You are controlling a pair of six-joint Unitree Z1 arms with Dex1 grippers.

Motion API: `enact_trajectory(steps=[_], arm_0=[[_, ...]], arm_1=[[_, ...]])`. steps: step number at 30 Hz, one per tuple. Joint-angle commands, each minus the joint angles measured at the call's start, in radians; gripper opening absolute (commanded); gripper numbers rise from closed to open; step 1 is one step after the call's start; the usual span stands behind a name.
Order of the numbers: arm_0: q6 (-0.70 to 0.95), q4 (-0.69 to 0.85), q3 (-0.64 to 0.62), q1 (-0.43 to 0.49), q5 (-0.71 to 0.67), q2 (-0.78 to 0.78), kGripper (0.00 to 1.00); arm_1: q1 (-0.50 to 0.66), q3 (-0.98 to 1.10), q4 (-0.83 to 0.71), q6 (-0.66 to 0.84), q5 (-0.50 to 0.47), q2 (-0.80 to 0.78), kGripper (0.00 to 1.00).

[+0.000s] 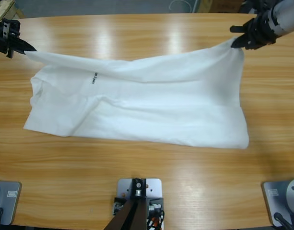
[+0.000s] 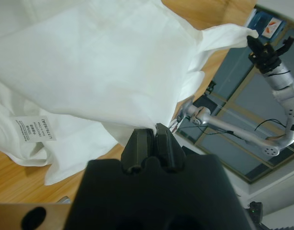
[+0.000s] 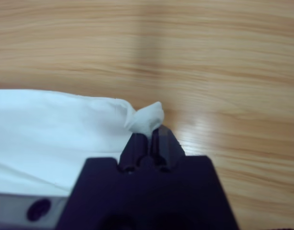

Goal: Fold clothes

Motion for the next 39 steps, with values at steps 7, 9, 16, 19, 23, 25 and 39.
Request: enact_trajectory(steps=[7, 9, 16, 19, 23, 25, 39], arm_0=[[0.007, 0.093, 0.025, -0.003, -0.006, 0.031, 0.0], [0.007, 0.093, 0.025, -0.004, -0.006, 0.031, 0.0], [0.007, 0.093, 0.026, -0.01, -0.007, 0.033, 0.0], [0.007, 0.093, 0.028, -0.015, -0.009, 0.033, 0.0], [0.007, 0.093, 0.028, -0.019, -0.011, 0.034, 0.0], [0.007, 0.093, 0.028, -0.02, -0.011, 0.036, 0.0], [0.007, 0.093, 0.028, -0.02, -0.012, 0.039, 0.0]], arm_1=[[0.113, 0.25, -0.097, 0.132, -0.082, -0.109, 0.0], [0.135, 0.267, -0.099, 0.144, -0.084, -0.12, 0.0], [0.172, 0.294, -0.082, 0.174, -0.078, -0.151, 0.0], [0.173, 0.292, -0.053, 0.194, -0.047, -0.128, 0.0], [0.173, 0.281, 0.004, 0.213, 0.0, -0.082, 0.0], [0.173, 0.281, 0.025, 0.223, 0.015, -0.065, 0.0], [0.173, 0.274, 0.077, 0.29, 0.063, -0.002, 0.682]])
